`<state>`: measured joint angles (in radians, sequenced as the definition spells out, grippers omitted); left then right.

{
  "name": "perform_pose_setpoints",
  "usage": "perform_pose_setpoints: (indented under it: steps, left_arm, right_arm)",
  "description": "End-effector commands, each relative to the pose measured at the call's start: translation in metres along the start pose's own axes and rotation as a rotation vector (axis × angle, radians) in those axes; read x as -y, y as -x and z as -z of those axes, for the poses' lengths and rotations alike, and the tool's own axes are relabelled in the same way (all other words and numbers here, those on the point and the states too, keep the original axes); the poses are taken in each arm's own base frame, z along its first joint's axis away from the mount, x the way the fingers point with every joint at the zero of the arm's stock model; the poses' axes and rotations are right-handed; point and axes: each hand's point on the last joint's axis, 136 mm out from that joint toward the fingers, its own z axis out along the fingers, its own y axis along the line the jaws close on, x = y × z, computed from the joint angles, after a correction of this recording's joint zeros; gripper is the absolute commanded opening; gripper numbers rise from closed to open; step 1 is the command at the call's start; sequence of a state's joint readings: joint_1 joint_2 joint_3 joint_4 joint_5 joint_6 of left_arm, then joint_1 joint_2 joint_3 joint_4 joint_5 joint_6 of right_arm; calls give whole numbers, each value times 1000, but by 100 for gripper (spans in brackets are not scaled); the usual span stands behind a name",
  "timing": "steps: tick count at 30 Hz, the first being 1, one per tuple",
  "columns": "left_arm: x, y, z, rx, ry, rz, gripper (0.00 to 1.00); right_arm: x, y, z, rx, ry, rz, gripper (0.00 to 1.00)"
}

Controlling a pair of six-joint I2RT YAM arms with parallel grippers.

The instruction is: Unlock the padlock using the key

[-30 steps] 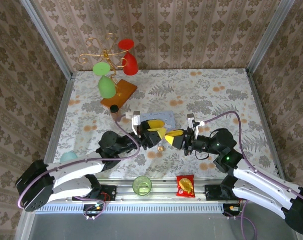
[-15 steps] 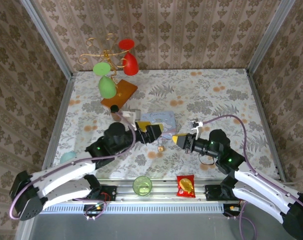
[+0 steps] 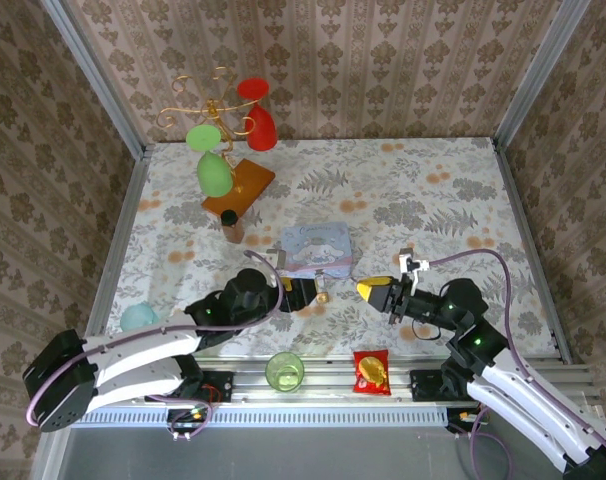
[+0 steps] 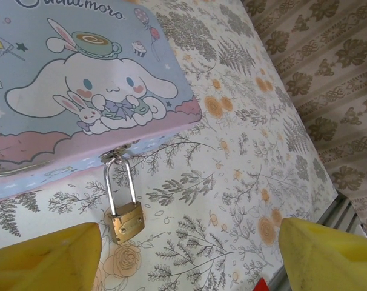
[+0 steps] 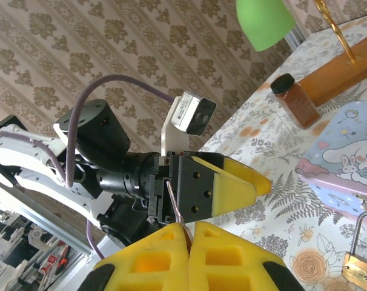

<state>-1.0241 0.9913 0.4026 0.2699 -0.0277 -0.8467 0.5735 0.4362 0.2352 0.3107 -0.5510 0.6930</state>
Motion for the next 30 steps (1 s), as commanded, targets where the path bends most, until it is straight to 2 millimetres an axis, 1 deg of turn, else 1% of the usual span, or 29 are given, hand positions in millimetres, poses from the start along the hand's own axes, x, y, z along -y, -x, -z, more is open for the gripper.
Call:
perform_pose_setpoints:
  steps: [1, 6, 8, 11, 14, 16, 18, 20, 24, 30]
  left_arm:
    - [8, 9, 6, 58, -31, 9, 77]
    - [18, 20, 15, 95, -58, 44, 75]
    - [24, 27, 20, 104, -72, 87, 75]
    - [39, 39, 27, 127, -119, 179, 74]
    - [60, 52, 32, 140, -191, 234, 74]
    - [75, 59, 34, 139, -224, 239, 74]
    - [86, 63, 33, 130, -257, 262, 74]
    - [94, 64, 29, 114, -285, 289, 74]
    - [99, 63, 23, 90, -306, 328, 73]
    - [93, 56, 15, 65, -334, 436, 66]
  right_arm:
    - [-3, -6, 2, -17, 31, 34, 0]
    - [-4, -5, 2, -8, 31, 42, 0]
    - [3, -3, 3, 2, -16, 62, 0]
    - [16, 2, 7, 2, -142, 163, 0]
    - [19, 7, 8, -6, -216, 320, 0]
    - [23, 12, 5, -28, -274, 392, 0]
    - [33, 13, 0, -69, -352, 455, 0]
    - [40, 9, -8, -138, -418, 546, 0]
    - [36, 7, -26, -185, -466, 712, 0]
    - [31, 6, -42, -189, -525, 883, 0]
